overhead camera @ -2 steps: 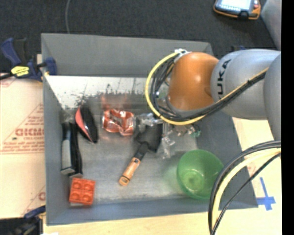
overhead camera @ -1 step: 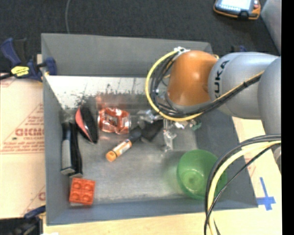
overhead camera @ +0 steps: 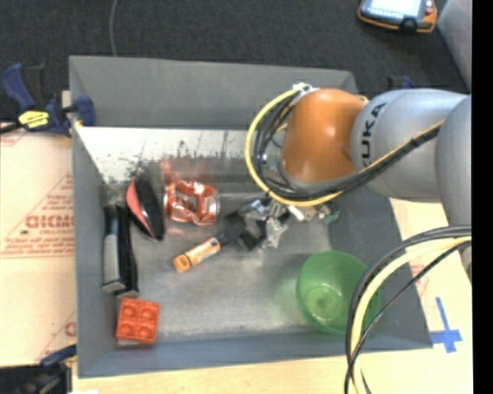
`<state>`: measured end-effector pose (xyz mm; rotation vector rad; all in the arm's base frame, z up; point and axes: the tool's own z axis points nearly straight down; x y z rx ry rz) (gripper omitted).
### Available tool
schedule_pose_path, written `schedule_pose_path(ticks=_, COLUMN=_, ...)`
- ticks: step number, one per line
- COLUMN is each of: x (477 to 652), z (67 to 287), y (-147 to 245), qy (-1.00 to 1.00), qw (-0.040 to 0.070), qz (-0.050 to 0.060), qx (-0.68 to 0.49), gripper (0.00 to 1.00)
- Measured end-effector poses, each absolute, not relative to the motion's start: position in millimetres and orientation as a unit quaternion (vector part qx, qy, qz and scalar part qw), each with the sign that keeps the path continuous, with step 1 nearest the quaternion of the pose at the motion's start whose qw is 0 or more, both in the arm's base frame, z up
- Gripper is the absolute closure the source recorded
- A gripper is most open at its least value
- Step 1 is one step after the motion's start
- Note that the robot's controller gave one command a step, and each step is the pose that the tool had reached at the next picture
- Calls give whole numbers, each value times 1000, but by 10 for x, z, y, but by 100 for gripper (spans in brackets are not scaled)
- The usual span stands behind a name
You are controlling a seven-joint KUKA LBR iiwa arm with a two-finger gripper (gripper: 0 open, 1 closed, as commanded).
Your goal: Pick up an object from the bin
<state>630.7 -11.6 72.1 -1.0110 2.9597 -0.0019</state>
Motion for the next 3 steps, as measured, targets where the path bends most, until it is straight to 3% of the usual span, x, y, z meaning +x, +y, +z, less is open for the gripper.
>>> schedule_pose_path(ticks=3, x=6311, z=863, y=-117, qy=947, qw=9, qz=-1, qx=-322, gripper=100)
